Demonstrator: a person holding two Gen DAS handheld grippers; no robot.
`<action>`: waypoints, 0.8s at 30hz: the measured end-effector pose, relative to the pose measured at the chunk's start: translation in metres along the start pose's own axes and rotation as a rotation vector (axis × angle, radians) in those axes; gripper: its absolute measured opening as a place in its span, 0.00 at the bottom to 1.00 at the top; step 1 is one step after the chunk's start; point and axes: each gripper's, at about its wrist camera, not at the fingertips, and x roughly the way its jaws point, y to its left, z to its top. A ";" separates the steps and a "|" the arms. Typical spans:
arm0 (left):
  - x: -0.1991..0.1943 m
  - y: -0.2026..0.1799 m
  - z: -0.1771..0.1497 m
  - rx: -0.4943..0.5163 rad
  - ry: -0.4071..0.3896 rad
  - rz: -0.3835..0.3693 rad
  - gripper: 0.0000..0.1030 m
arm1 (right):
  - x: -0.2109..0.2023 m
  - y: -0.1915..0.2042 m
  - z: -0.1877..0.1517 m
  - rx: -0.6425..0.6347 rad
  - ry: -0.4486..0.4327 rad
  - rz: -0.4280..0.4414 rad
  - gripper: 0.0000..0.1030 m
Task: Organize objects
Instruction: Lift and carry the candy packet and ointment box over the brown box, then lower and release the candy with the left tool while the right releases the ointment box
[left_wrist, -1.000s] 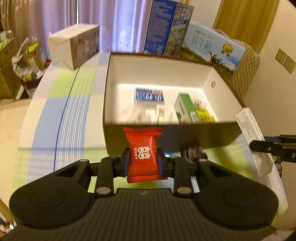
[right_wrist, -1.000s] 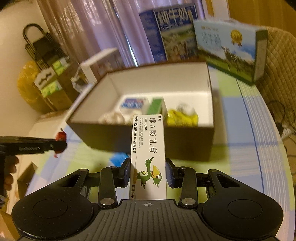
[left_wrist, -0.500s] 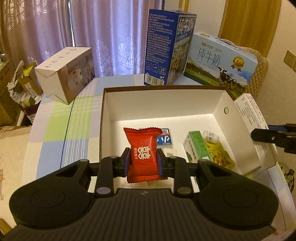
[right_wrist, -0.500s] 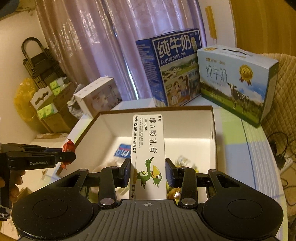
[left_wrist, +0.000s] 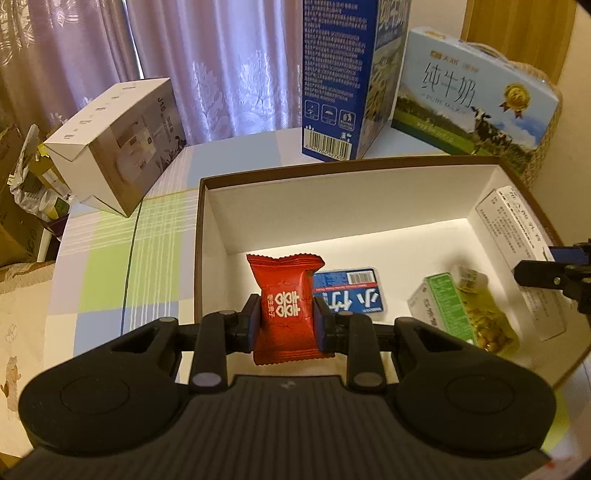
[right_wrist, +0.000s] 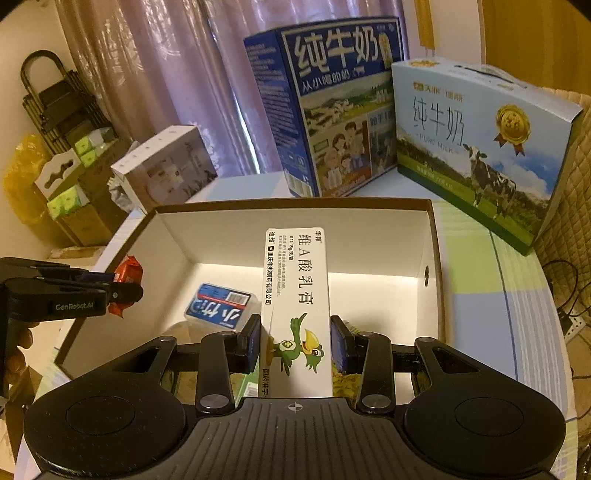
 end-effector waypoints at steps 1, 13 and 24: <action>0.005 0.000 0.002 0.002 0.006 0.002 0.23 | 0.003 -0.001 0.001 0.002 0.004 -0.002 0.34; 0.041 -0.004 0.026 0.050 0.028 0.019 0.26 | 0.034 -0.016 0.013 0.051 0.040 -0.009 0.34; 0.041 -0.008 0.035 0.070 -0.010 0.018 0.54 | 0.044 -0.022 0.017 0.069 0.045 -0.012 0.34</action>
